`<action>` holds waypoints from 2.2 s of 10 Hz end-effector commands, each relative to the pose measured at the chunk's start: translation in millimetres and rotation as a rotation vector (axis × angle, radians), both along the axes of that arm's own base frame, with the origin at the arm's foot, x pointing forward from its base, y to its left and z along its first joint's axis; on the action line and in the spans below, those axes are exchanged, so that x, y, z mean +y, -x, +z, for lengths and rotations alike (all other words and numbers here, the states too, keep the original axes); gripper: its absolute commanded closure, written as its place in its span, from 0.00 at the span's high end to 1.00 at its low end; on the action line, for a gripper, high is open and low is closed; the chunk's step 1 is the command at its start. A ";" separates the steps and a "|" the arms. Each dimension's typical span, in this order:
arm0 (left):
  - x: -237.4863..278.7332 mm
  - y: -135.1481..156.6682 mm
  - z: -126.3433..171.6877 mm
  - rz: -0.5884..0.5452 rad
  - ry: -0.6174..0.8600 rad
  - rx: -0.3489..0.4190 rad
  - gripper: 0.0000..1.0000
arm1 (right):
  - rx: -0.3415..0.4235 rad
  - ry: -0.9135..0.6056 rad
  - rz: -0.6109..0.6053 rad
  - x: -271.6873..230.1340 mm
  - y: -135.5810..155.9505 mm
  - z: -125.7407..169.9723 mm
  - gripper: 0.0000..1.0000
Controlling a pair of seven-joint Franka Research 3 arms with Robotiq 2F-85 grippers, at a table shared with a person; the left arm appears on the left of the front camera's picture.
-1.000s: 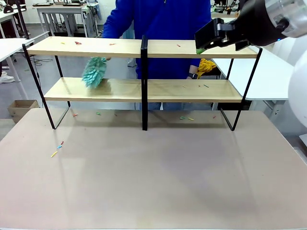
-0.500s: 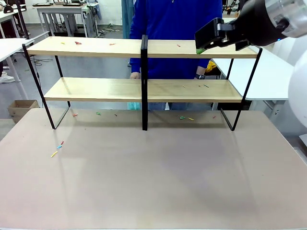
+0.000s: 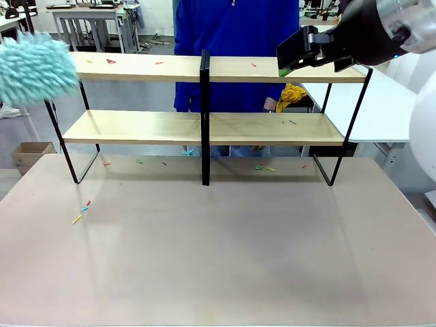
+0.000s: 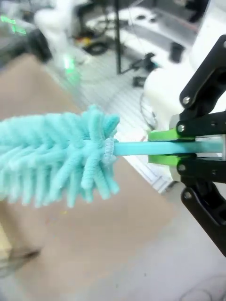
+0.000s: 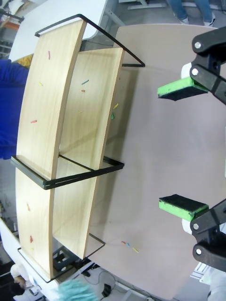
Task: Clean the shelves.
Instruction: Clean a randomly selected level of the Shelf with the Duster.
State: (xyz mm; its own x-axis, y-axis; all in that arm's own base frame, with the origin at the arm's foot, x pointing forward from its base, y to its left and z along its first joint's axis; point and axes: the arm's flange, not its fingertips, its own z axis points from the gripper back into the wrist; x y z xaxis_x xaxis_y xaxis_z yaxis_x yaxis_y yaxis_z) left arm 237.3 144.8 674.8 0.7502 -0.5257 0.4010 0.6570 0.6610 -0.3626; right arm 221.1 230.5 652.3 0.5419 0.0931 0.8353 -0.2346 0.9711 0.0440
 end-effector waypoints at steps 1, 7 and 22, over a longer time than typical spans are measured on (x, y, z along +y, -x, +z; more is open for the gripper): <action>-75.1 -2.5 -27.3 -0.121 -0.130 -0.051 0.13 | 0.001 -0.002 -0.003 -1.2 -0.9 0.3 1.00; -159.6 2.1 -52.5 -0.184 -0.140 -0.033 0.13 | 0.001 -0.002 -0.003 -1.2 -0.9 0.3 1.00; -394.7 -35.9 -127.6 0.084 -0.083 -0.104 0.00 | 0.001 -0.002 -0.003 -1.2 -0.9 0.3 1.00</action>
State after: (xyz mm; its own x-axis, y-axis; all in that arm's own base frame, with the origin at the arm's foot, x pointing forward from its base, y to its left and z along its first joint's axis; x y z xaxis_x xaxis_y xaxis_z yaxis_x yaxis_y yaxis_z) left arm 277.9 -259.3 543.1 0.7580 -0.4871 0.4338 0.6194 0.7460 -0.2446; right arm 221.3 230.3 652.3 0.5421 0.0927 0.8352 -0.2341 0.9712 0.0441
